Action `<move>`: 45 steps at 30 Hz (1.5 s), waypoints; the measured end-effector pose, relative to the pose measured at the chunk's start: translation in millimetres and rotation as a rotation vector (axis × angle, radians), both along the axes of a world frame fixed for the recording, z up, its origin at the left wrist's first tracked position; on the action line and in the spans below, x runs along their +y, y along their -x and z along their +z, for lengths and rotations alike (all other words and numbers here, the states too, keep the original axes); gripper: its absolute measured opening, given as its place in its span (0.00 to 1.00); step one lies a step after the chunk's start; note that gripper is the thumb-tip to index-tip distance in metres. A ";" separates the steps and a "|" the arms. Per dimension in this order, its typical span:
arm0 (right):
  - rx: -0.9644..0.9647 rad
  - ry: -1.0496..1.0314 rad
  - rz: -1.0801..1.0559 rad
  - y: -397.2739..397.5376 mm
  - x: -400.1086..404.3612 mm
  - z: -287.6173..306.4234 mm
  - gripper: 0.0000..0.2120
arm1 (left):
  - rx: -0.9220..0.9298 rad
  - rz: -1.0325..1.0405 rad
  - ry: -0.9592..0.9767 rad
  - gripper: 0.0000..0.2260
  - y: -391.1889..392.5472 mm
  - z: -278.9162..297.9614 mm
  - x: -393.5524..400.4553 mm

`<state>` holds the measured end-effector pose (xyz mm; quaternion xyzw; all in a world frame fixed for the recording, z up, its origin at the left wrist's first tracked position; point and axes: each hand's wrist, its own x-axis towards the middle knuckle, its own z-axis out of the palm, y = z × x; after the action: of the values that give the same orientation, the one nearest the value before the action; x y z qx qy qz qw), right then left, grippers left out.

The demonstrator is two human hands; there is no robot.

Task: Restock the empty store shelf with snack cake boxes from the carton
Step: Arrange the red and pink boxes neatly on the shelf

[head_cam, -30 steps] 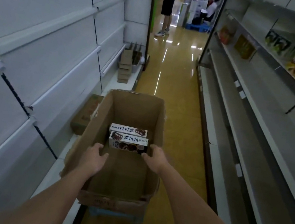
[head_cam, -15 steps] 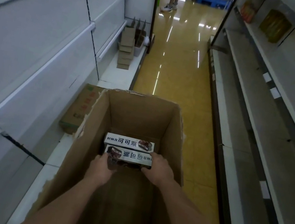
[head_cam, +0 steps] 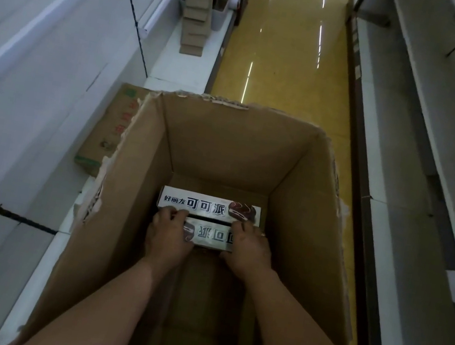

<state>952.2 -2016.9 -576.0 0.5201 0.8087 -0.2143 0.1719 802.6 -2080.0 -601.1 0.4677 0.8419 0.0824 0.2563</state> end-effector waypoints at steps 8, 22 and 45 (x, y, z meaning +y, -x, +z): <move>-0.104 -0.147 0.191 5.6 0.3 -21.7 0.27 | 0.123 -0.220 0.088 0.30 -1.0 -14.3 2.3; -0.057 -0.001 0.113 0.0 -31.3 63.1 0.26 | 0.153 -0.088 0.039 0.36 -13.3 72.5 -32.7; 0.922 0.521 -0.671 -110.6 -146.7 299.7 0.20 | -1.013 0.483 -0.309 0.36 -111.0 297.7 -150.3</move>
<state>1062.8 -2163.6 -276.3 0.5407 0.5138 -0.6490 -0.1501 913.6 -2230.3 -303.4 0.1967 0.6753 0.4738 0.5298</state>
